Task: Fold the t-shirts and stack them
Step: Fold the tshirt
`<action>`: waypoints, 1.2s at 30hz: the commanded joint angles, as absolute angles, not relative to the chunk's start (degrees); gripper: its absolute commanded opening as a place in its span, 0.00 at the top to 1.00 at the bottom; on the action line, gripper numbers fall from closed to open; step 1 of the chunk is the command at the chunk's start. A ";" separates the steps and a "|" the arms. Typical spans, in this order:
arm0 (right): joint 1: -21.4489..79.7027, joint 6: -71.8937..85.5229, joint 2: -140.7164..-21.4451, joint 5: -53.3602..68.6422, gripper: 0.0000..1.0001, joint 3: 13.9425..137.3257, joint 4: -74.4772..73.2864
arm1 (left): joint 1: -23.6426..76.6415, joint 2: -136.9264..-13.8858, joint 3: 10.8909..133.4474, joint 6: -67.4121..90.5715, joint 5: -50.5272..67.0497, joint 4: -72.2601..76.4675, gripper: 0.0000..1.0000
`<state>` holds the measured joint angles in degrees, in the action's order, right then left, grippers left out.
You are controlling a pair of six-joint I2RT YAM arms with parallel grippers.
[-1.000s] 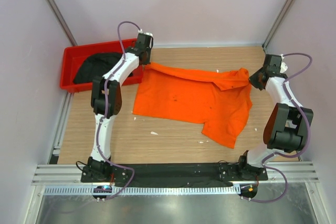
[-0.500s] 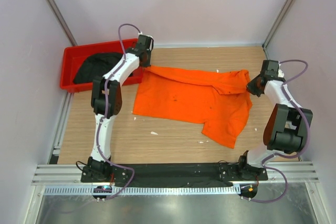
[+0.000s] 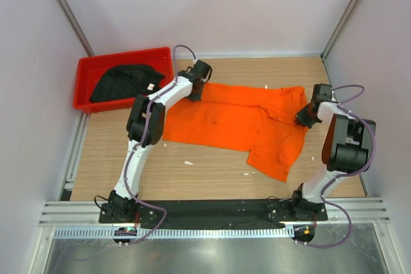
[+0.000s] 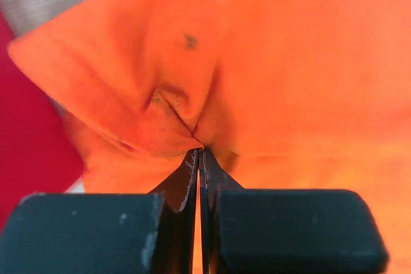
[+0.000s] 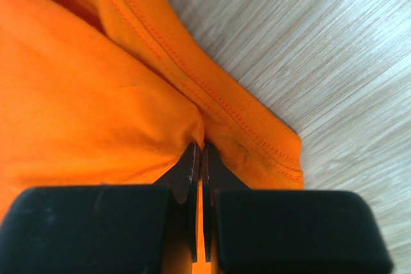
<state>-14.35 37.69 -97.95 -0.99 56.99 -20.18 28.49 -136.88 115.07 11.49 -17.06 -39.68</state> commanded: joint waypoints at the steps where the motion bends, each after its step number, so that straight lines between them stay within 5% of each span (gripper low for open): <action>1: -14.06 38.58 -99.75 -2.89 0.99 57.57 -19.24 | 28.83 -138.86 116.72 14.67 -20.92 -47.88 1.00; 20: -21.34 30.85 -99.24 -19.60 0.99 59.33 -30.06 | 43.14 -132.46 96.16 32.34 -2.73 -49.83 1.00; 27: -23.20 27.51 -99.93 -19.25 0.99 61.87 -30.06 | 51.49 -131.75 98.35 36.03 6.06 -49.75 1.00; 36: -18.99 27.86 -95.28 -14.86 0.99 65.55 -34.62 | 43.54 -124.10 98.34 32.17 -5.80 -51.59 1.00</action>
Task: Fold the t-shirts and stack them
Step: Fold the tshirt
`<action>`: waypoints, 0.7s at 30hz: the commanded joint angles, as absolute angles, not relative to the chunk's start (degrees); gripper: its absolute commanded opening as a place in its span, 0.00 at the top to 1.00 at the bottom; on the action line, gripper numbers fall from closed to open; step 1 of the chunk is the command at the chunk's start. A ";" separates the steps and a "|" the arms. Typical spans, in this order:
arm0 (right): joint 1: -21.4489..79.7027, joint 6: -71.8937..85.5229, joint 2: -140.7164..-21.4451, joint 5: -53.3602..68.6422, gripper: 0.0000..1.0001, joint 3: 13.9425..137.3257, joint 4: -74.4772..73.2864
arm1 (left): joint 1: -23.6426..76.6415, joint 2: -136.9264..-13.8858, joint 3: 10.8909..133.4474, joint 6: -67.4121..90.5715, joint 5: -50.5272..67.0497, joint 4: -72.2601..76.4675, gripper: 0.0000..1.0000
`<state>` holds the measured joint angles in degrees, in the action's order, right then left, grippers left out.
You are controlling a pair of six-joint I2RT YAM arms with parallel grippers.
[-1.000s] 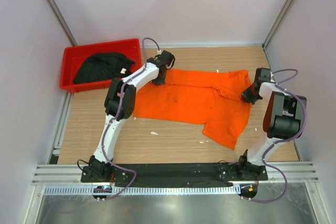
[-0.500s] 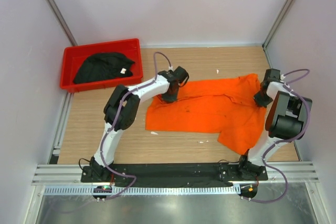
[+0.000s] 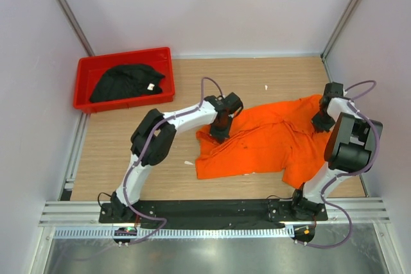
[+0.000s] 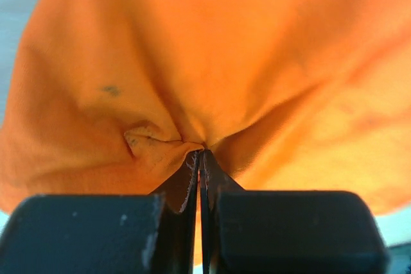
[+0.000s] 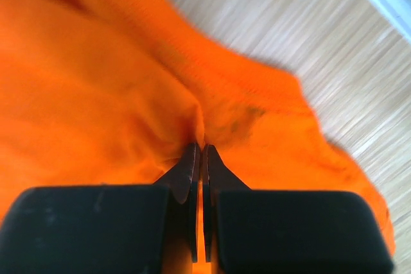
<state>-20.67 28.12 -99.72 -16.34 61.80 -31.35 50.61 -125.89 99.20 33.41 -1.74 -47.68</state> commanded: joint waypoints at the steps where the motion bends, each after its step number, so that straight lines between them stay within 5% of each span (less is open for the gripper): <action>1: -18.81 28.30 -94.40 -13.98 0.99 66.26 -34.89 | 41.85 -124.01 100.00 30.43 -5.80 -51.24 1.00; 10: -18.46 30.67 -93.60 -6.43 0.99 76.02 -36.04 | 32.17 -134.11 123.91 21.10 -7.73 -54.84 1.00; 21: -18.46 32.69 -96.14 1.23 0.99 84.45 -30.50 | 29.36 -132.37 125.42 20.57 -10.46 -51.43 1.00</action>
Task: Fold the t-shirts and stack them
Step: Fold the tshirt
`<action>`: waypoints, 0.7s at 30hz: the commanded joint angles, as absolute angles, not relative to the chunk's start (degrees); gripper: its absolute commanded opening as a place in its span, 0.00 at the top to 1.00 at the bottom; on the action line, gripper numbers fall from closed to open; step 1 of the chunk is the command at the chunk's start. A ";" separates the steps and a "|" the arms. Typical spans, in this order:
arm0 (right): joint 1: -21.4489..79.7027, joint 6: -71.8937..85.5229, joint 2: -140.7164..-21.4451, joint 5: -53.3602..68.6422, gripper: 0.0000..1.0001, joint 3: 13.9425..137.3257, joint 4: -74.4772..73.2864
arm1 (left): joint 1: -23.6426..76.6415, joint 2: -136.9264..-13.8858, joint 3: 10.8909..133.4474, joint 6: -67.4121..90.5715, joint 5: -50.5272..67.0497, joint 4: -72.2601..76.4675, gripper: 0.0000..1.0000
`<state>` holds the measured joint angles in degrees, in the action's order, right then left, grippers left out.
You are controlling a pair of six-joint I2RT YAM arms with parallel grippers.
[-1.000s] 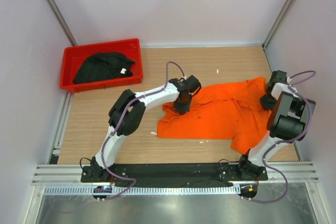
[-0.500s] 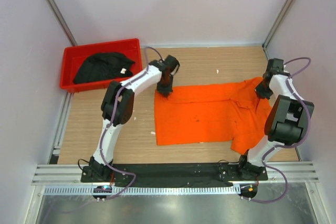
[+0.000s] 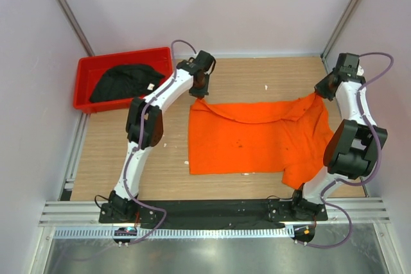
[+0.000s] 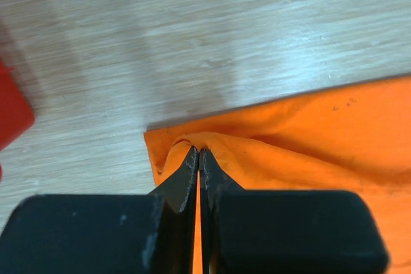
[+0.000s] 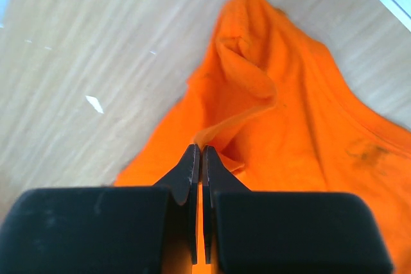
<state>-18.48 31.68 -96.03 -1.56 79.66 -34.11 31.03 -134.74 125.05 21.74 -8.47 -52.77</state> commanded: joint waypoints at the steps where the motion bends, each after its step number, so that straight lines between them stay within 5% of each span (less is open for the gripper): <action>1: -18.46 32.87 -96.76 1.67 0.99 85.25 -30.15 | 29.01 -132.28 125.51 20.74 -11.07 -50.98 1.00; 21: -18.46 39.20 -113.73 12.48 0.99 104.50 -26.54 | 23.29 -134.91 126.91 19.25 -10.81 -40.96 1.00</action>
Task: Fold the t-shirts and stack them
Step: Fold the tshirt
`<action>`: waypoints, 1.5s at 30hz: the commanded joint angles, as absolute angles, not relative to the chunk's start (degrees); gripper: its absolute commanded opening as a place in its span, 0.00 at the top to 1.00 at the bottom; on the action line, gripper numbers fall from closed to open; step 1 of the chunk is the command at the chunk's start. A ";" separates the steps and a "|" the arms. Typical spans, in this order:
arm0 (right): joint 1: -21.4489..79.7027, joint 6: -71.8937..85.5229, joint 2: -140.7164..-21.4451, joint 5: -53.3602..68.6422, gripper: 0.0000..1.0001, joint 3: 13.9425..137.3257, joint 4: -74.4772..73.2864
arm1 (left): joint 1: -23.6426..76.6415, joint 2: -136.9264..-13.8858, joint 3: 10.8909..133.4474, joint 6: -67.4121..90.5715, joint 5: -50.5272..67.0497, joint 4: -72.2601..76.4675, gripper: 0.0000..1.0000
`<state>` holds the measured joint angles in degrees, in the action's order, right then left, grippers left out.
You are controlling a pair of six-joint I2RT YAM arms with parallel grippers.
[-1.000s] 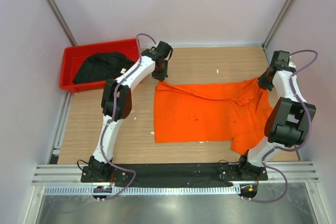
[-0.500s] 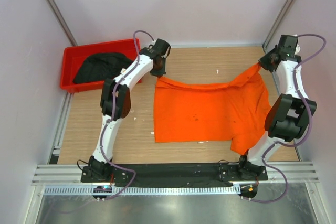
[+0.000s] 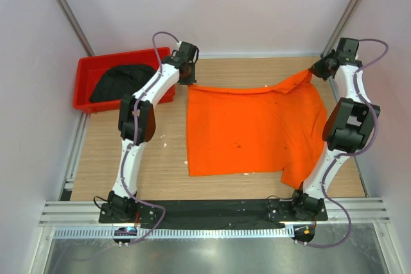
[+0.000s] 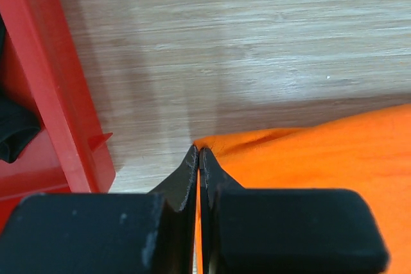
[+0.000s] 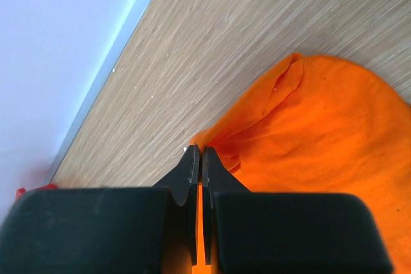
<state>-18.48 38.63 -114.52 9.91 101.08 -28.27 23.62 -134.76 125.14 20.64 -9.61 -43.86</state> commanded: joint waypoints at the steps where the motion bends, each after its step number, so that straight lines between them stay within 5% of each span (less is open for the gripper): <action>1: -18.46 39.03 -113.56 12.39 0.99 104.59 -26.63 | 23.20 -134.83 126.91 19.07 -10.81 -40.78 1.00; 23: -22.32 32.88 -98.71 4.40 0.99 94.32 -46.05 | 22.94 -128.50 118.83 17.49 -7.21 -49.83 1.00; 45: -24.61 30.67 -99.31 1.93 0.99 84.90 -41.40 | 25.22 -120.23 99.49 27.51 5.71 -49.75 1.00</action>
